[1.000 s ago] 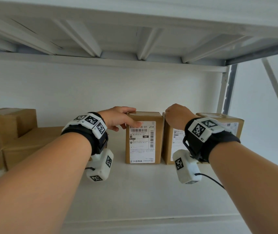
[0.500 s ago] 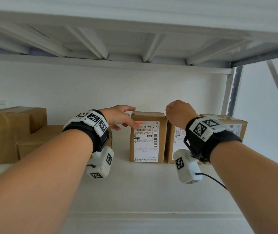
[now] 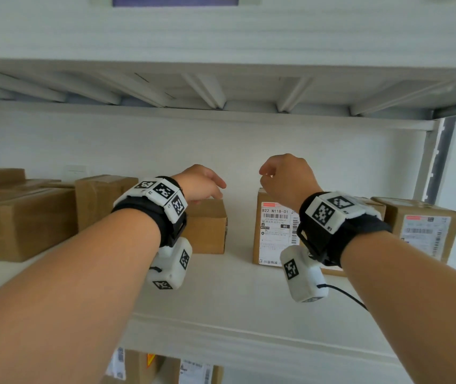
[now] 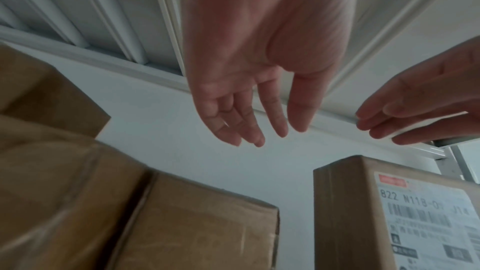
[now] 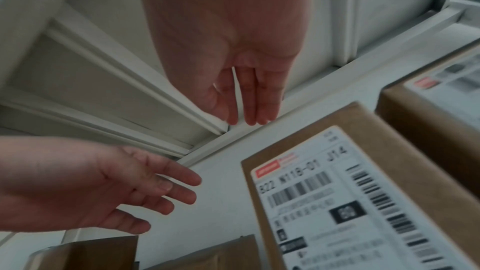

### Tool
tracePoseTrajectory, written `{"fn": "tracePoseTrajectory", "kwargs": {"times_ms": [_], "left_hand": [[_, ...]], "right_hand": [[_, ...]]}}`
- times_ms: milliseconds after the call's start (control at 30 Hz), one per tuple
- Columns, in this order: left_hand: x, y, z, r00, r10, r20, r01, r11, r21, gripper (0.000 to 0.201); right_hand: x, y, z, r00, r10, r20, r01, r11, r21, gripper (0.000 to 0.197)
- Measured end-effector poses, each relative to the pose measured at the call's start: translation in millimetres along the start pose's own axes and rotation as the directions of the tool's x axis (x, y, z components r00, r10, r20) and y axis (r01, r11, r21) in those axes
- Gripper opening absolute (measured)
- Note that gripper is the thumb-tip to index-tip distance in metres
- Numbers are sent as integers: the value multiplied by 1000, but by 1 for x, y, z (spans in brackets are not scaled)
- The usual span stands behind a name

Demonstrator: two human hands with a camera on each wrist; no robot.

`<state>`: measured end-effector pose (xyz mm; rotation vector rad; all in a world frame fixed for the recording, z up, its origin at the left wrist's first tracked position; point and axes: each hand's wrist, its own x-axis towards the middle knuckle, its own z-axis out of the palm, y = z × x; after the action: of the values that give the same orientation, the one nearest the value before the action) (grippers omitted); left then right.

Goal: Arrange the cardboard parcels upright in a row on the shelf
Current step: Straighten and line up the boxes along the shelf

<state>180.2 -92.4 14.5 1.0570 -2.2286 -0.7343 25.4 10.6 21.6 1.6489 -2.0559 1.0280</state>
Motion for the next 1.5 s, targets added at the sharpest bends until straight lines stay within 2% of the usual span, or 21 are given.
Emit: {"fn": "tracePoseTrajectory", "kwargs": {"times_ms": [233, 400, 500, 600, 700, 800, 900, 1067, 1233, 1367, 1500], "left_hand": [[-15, -29, -25, 995, -56, -83, 59, 998, 31, 34], [-14, -64, -46, 996, -54, -70, 60, 995, 80, 34], [-8, -82, -61, 999, -36, -11, 37, 994, 107, 35], [0, -97, -73, 993, -10, 114, -8, 987, 159, 40], [6, -109, -79, 969, -14, 248, -37, 979, 202, 44], [10, -118, -83, 947, 4, 320, -75, 975, 209, 49], [13, -121, -86, 923, 9, 384, -105, 967, 230, 56], [14, -124, -87, 921, 29, 389, -134, 960, 245, 58], [15, -123, -88, 920, 18, 393, -121, 964, 238, 54], [16, -122, -88, 921, -3, 390, -103, 962, 251, 57], [17, -120, -87, 924, -21, 383, -91, 959, 270, 60]], "right_hand": [[-2, -31, 29, 996, -44, 81, 40, 998, 44, 28], [0, -56, 62, 984, 3, 180, 4, 999, -38, 32], [4, -74, 80, 977, 44, 211, -28, 997, -76, 38], [9, -92, 96, 963, 102, 249, -77, 991, -108, 45], [13, -104, 111, 946, 177, 273, -148, 981, -122, 51], [16, -110, 125, 930, 258, 263, -217, 960, -176, 52], [17, -114, 134, 896, 340, 286, -263, 925, -273, 64], [21, -113, 145, 858, 422, 294, -303, 876, -375, 76], [27, -111, 152, 829, 450, 331, -307, 862, -403, 74], [29, -105, 154, 833, 434, 343, -288, 870, -401, 66], [29, -99, 153, 825, 436, 360, -293, 874, -387, 81]]}}
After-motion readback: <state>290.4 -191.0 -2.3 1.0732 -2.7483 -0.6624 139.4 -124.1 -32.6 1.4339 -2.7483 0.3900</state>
